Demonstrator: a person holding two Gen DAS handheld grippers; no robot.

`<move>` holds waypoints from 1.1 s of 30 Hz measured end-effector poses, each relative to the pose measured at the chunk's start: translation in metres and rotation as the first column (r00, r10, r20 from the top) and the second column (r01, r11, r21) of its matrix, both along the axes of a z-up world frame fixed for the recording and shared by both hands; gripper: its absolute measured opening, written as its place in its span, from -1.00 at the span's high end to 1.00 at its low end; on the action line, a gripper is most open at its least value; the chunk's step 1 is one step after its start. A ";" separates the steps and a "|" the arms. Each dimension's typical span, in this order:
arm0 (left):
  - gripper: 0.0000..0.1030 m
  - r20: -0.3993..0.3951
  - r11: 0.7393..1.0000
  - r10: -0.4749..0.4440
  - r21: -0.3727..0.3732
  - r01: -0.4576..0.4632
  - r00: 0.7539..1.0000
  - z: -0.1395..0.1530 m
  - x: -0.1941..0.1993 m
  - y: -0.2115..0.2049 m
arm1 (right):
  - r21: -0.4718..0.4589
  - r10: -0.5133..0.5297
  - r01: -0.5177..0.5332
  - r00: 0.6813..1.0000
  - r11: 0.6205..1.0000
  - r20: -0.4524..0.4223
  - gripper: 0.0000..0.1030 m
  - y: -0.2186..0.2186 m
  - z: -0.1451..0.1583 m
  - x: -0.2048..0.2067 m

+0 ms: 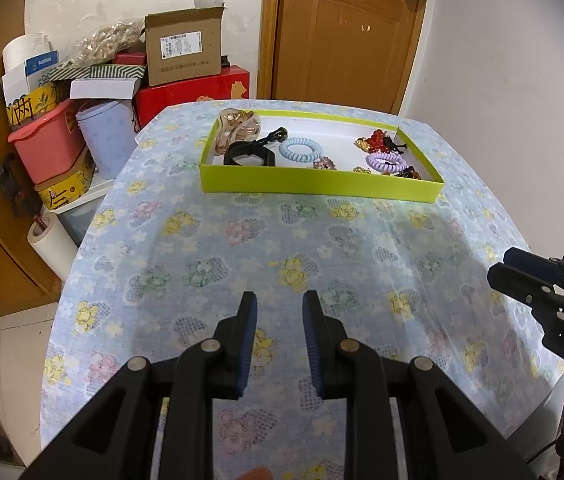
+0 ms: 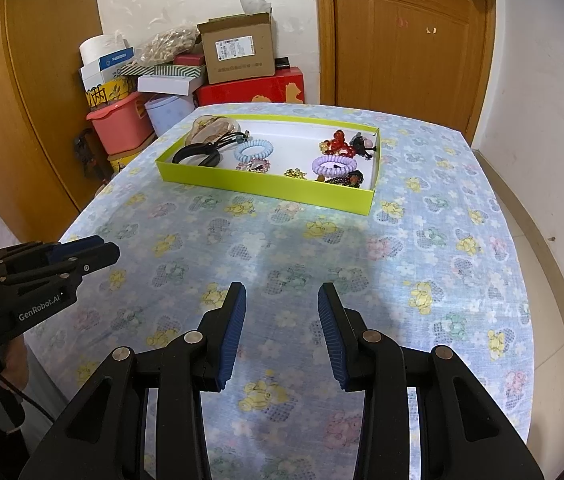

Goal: Organize jewelry

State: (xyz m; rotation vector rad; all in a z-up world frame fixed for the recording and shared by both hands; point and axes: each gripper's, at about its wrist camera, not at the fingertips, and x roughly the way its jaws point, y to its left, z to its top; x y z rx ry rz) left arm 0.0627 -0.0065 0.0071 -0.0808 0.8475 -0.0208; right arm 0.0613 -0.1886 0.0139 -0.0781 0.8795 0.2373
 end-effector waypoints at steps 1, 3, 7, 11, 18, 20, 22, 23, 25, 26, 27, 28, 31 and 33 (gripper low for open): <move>0.52 0.000 1.000 0.000 0.000 0.000 1.000 0.000 0.000 0.000 | 0.000 0.000 0.000 1.000 1.000 0.000 0.25 0.000 0.000 0.000; 0.52 0.000 1.000 0.001 0.000 -0.001 1.000 0.000 0.000 0.000 | 0.000 0.000 0.000 1.000 1.000 0.001 0.25 0.000 0.000 0.000; 0.52 0.001 1.000 0.002 0.002 -0.002 1.000 0.000 0.000 0.000 | 0.001 0.000 0.000 1.000 1.000 -0.001 0.25 0.000 0.000 0.000; 0.53 0.001 1.000 0.001 0.003 -0.001 1.000 0.000 0.000 -0.001 | 0.001 0.002 -0.002 1.000 1.000 0.000 0.25 0.001 0.000 -0.001; 0.53 0.002 1.000 -0.002 0.007 0.002 1.000 -0.001 -0.002 -0.001 | 0.000 0.000 0.000 1.000 1.000 -0.001 0.25 0.000 0.000 0.000; 0.53 0.003 1.000 -0.001 0.009 0.001 1.000 -0.001 -0.003 -0.001 | 0.000 0.000 0.000 1.000 1.000 -0.002 0.25 0.000 -0.001 0.000; 0.53 0.004 1.000 -0.001 0.012 0.001 1.000 -0.001 -0.003 -0.001 | 0.000 0.001 -0.001 1.000 1.000 -0.003 0.25 0.001 0.000 0.000; 0.53 0.004 1.000 0.000 0.014 0.000 1.000 -0.001 -0.003 -0.001 | -0.001 0.002 -0.002 1.000 1.000 -0.004 0.25 0.001 0.000 -0.001; 0.53 0.007 1.000 -0.002 0.020 0.002 1.000 -0.001 -0.004 -0.002 | -0.001 0.003 -0.003 1.000 1.000 -0.004 0.25 0.003 0.000 -0.002; 0.53 0.008 1.000 -0.003 0.023 0.003 1.000 0.000 -0.004 -0.003 | 0.000 0.002 -0.002 1.000 1.000 -0.004 0.25 0.003 0.000 -0.002; 0.53 0.009 1.000 -0.004 0.025 0.004 1.000 0.000 -0.005 -0.003 | -0.001 0.002 -0.002 1.000 1.000 -0.004 0.25 0.002 0.000 -0.002; 0.53 0.009 1.000 -0.007 0.027 0.006 1.000 0.000 -0.005 -0.004 | -0.001 0.003 -0.003 1.000 1.000 -0.004 0.25 0.002 0.000 -0.001; 0.53 0.009 1.000 -0.011 0.027 0.011 1.000 -0.001 -0.005 -0.005 | -0.001 0.003 -0.003 1.000 1.000 -0.004 0.25 0.002 0.000 -0.001; 0.53 0.013 1.000 -0.016 0.026 0.016 1.000 -0.001 -0.005 -0.006 | -0.001 0.002 -0.002 1.000 1.000 -0.004 0.25 0.003 0.000 -0.001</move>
